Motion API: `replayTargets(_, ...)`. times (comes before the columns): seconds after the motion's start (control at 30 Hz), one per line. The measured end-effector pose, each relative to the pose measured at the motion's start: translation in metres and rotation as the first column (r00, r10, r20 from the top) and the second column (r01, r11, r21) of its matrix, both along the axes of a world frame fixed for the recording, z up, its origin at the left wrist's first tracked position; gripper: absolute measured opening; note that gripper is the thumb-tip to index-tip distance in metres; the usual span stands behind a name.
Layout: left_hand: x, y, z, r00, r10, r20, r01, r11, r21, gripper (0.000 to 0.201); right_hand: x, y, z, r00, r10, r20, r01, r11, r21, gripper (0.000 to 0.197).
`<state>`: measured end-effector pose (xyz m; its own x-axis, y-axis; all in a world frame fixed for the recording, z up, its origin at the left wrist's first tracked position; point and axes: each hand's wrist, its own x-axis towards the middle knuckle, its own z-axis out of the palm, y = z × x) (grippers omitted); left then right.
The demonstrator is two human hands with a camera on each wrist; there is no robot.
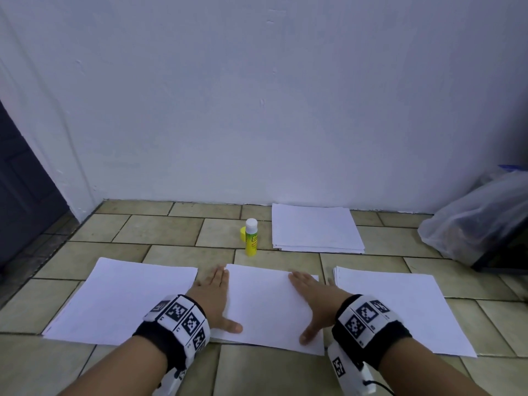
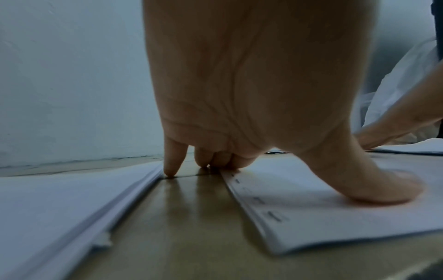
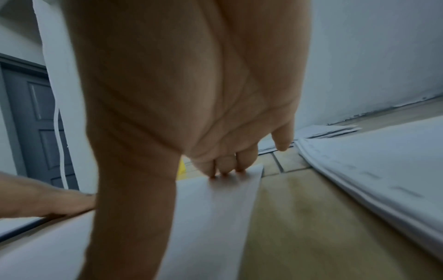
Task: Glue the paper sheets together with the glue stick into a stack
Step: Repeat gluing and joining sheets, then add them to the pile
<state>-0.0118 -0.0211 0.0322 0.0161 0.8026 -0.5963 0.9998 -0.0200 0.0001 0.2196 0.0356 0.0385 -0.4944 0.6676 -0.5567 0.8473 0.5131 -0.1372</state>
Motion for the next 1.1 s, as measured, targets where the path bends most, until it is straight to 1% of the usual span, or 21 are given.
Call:
replayTargets(0.1,-0.003,0.001,0.000,0.999,0.026,0.034,-0.026,1.000,-0.009,0.127,0.003,0.000,-0.003,0.996,-0.091,0.008,0.091,0.995,0.029,0.138)
replayTargets(0.17,-0.006,0.001,-0.001,0.998,0.031,0.050,-0.030,0.999,-0.012,0.129,0.003,-0.002,-0.003,0.992,-0.128,-0.005,0.128,0.991,0.033,0.142)
replayTargets(0.3,-0.007,0.001,-0.005,0.998,0.030,0.062,-0.029,1.000,-0.013,0.131,0.001,-0.005,0.000,0.978,-0.186,-0.099,0.190,0.981,0.041,0.155)
replayTargets(0.47,-0.009,0.002,-0.008,0.998,0.034,0.057,-0.034,0.999,-0.010,0.133,0.002,-0.012,0.008,0.958,-0.194,-0.210,0.207,0.977,0.042,0.151)
replayTargets(0.53,-0.008,0.003,-0.008,0.998,0.031,0.057,-0.031,0.999,-0.014,0.133,0.005,-0.009,0.011,0.929,-0.226,-0.294,0.226,0.974,-0.034,0.149)
replayTargets(0.57,-0.008,0.003,-0.008,0.998,0.031,0.057,-0.030,0.999,-0.014,0.133,0.008,-0.007,0.012,0.890,-0.267,-0.369,0.247,0.964,-0.100,0.149)
replayTargets(0.6,-0.008,0.003,-0.008,0.998,0.031,0.058,-0.031,0.999,-0.013,0.133,0.011,-0.007,0.015,0.831,-0.324,-0.451,0.278,0.946,-0.167,0.149)
replayTargets(0.63,-0.009,0.003,-0.009,0.998,0.031,0.058,-0.031,0.999,-0.010,0.133,0.014,-0.007,0.017,0.754,-0.385,-0.532,0.317,0.923,-0.219,0.147)
replayTargets(0.7,-0.009,0.002,-0.009,0.998,0.031,0.059,-0.031,1.000,-0.005,0.133,0.019,-0.010,0.017,0.578,-0.472,-0.666,0.421,0.871,-0.252,0.139)
replayTargets(0.73,-0.009,0.002,-0.009,0.998,0.030,0.059,-0.030,1.000,-0.003,0.133,0.022,-0.012,0.016,0.502,-0.491,-0.712,0.473,0.845,-0.249,0.128)
replayTargets(0.77,-0.009,0.002,-0.009,0.998,0.030,0.059,-0.030,1.000,-0.001,0.133,0.023,-0.013,0.013,0.448,-0.499,-0.742,0.516,0.822,-0.241,0.113)
replayTargets(0.8,-0.008,0.002,-0.009,0.998,0.032,0.059,-0.032,0.999,-0.002,0.133,0.024,-0.014,0.012,0.429,-0.498,-0.753,0.546,0.808,-0.223,0.094)
replayTargets(0.87,-0.007,0.002,-0.008,0.998,0.035,0.059,-0.035,0.999,-0.001,0.132,0.024,-0.017,0.008,0.454,-0.518,-0.724,0.547,0.804,-0.232,0.061)
replayTargets(0.9,-0.007,0.002,-0.007,0.998,0.036,0.060,-0.037,0.999,0.001,0.131,0.023,-0.018,0.006,0.462,-0.538,-0.705,0.525,0.806,-0.272,0.052)
replayTargets(0.93,-0.007,0.002,-0.007,0.998,0.036,0.060,-0.036,0.999,0.002,0.130,0.022,-0.020,0.004,0.468,-0.553,-0.689,0.498,0.809,-0.311,0.050)
replayTargets(0.97,-0.007,0.001,-0.007,0.998,0.035,0.058,-0.035,0.999,0.003,0.130,0.021,-0.020,0.001,0.479,-0.558,-0.677,0.481,0.812,-0.329,0.052)
replayTargets(1.07,-0.008,0.001,-0.006,0.998,0.026,0.060,-0.025,1.000,-0.009,0.129,0.023,-0.018,-0.002,0.534,-0.549,-0.643,0.471,0.825,-0.313,0.063)
replayTargets(1.1,-0.009,0.002,-0.005,0.997,0.025,0.068,-0.024,1.000,-0.017,0.128,0.024,-0.017,-0.002,0.540,-0.551,-0.636,0.469,0.825,-0.317,0.064)
